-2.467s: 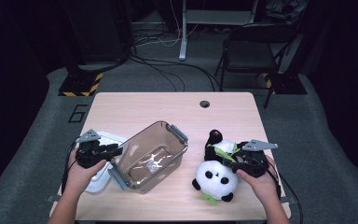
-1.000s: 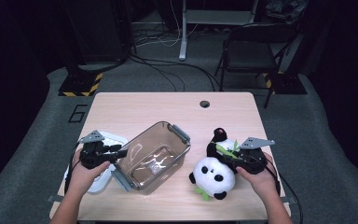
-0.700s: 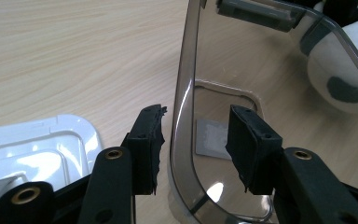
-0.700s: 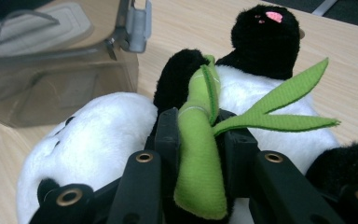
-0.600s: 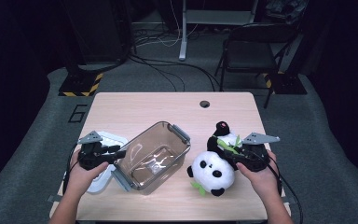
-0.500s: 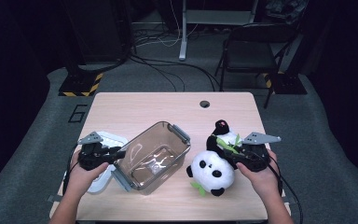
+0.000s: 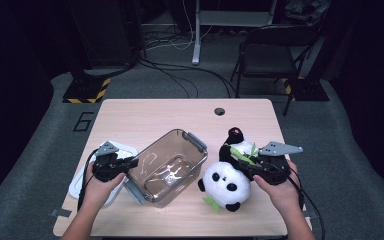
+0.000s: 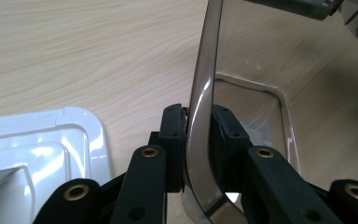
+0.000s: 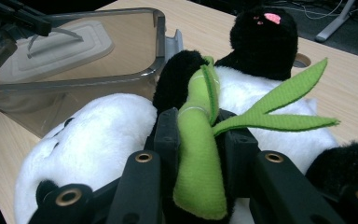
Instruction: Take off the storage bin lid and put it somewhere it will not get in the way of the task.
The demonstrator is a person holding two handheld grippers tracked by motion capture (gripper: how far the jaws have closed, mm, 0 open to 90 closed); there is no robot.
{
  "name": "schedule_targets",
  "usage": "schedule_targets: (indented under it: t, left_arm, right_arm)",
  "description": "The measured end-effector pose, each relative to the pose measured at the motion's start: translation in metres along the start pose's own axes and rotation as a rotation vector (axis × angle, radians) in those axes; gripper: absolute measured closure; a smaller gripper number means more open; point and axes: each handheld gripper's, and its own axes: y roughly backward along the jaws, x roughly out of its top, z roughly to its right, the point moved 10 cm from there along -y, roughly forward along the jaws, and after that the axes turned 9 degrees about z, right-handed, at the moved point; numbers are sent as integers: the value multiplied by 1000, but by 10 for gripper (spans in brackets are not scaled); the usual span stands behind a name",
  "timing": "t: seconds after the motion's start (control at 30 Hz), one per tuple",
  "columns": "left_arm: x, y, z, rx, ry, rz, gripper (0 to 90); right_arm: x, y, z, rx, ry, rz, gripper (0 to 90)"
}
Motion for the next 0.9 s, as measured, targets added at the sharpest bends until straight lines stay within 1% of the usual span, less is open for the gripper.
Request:
schedule_targets:
  t: [0.13, 0.23, 0.3, 0.37, 0.4, 0.47, 0.5, 0.53, 0.57, 0.63, 0.7, 0.8, 0.9]
  left_arm:
    - [3, -8, 5, 13, 6, 6, 762]
    - [5, -12, 10, 17, 14, 0, 763]
    - [5, -14, 13, 25, 12, 5, 762]
    - [5, -13, 15, 24, 6, 2, 761]
    - [5, -13, 17, 11, 9, 5, 757]
    - [4, -12, 22, -37, 32, 4, 744]
    - [3, -11, 23, -58, 34, 2, 736]
    - [3, -11, 25, -77, 35, 2, 723]
    - [3, -10, 26, -87, 37, 4, 686]
    - [5, -7, 25, -81, 24, 13, 634]
    - [9, -1, 23, -91, 15, 28, 579]
    - [15, 9, 17, -94, 23, 53, 513]
    - [19, 17, 8, -82, 34, 71, 499]
  right_arm:
    - [2, 4, 1, 1, 0, 7, 712]
    - [4, 8, 2, 0, -4, 15, 712]
    - [5, 10, 2, -3, -4, 14, 712]
    - [6, 11, 1, -3, -2, 11, 712]
    - [6, 12, 1, -5, -3, 8, 712]
    - [7, 13, 1, -7, -6, 4, 712]
    - [8, 14, 2, -8, -7, 3, 712]
    - [9, 14, 2, -8, -10, 2, 712]
    - [11, 14, 3, -11, -7, 5, 712]
    - [13, 15, 3, -14, -11, 6, 712]
    - [16, 15, 2, -16, -12, 6, 712]
    - [20, 16, 2, -15, -13, 6, 712]
    - [23, 17, 2, -16, -9, 0, 712]
